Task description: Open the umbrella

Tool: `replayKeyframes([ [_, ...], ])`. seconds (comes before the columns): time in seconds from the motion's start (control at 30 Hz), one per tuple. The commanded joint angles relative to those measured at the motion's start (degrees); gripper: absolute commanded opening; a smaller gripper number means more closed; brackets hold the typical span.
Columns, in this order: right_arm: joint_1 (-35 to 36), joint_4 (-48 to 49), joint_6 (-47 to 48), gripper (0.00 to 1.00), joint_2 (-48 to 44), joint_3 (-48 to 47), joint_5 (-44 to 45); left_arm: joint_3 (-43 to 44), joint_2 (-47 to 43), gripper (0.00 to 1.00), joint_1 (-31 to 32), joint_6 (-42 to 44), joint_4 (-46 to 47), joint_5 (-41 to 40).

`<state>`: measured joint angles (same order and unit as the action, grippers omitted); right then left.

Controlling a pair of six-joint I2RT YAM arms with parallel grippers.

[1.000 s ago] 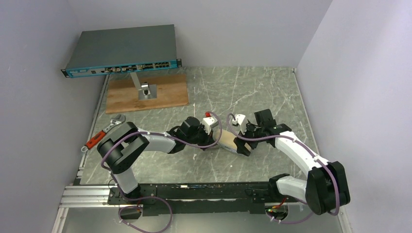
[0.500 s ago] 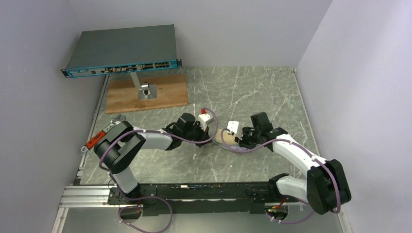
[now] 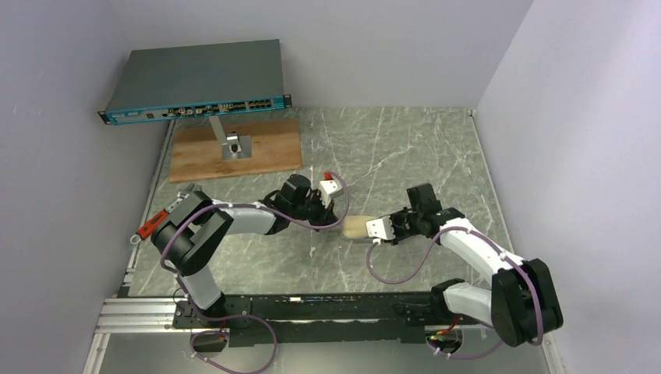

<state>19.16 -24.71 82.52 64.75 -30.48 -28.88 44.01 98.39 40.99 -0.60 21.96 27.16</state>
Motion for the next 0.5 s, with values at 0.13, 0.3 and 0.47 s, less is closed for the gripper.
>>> replayKeyframes([
  [0.13, 0.7, -16.2, 36.0, 0.00, 10.2, -5.0, -12.0, 2.6, 0.4, 0.00, -0.9, 8.7, 2.3, 5.6],
  [0.3, -2.4, -26.3, 53.7, 0.00, 15.6, -8.6, -13.1, -0.8, -4.3, 0.00, -0.9, 12.3, 0.2, 7.0],
  [0.47, -3.2, -33.3, 61.3, 0.00, 19.1, -13.0, -13.8, -4.2, -7.4, 0.00, -2.2, 12.3, -0.2, 4.7],
])
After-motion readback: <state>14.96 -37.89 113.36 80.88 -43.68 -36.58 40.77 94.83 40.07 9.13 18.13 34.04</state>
